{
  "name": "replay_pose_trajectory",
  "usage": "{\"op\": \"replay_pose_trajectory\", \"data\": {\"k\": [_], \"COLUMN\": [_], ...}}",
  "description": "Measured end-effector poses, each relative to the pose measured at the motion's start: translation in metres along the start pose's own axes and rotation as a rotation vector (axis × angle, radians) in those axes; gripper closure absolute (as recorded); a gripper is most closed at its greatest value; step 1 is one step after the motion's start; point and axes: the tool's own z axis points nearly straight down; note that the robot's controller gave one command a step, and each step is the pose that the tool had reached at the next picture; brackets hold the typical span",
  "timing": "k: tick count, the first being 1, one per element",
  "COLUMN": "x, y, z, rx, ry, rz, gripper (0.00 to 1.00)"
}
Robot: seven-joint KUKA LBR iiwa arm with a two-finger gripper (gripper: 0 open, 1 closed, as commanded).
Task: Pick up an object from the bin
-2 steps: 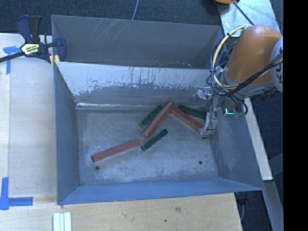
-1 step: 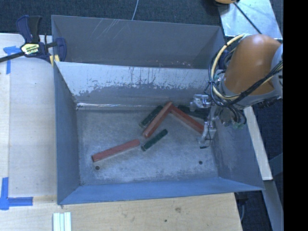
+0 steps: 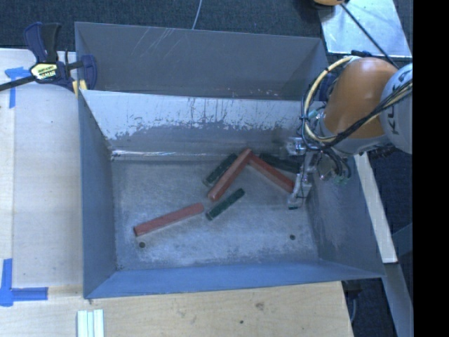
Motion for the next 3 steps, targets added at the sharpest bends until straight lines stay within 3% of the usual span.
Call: {"op": "replay_pose_trajectory", "data": {"k": [1,2,3], "x": [-0.014,-0.014,-0.017], "y": [0.049,0.049,0.010], "z": [0.019,0.018,-0.171], "rx": [-0.003,-0.003,0.001], "ry": [-0.008,-0.008,-0.001], "rz": [0.043,0.042,0.056], "gripper": [1.00,1.00,1.00]}}
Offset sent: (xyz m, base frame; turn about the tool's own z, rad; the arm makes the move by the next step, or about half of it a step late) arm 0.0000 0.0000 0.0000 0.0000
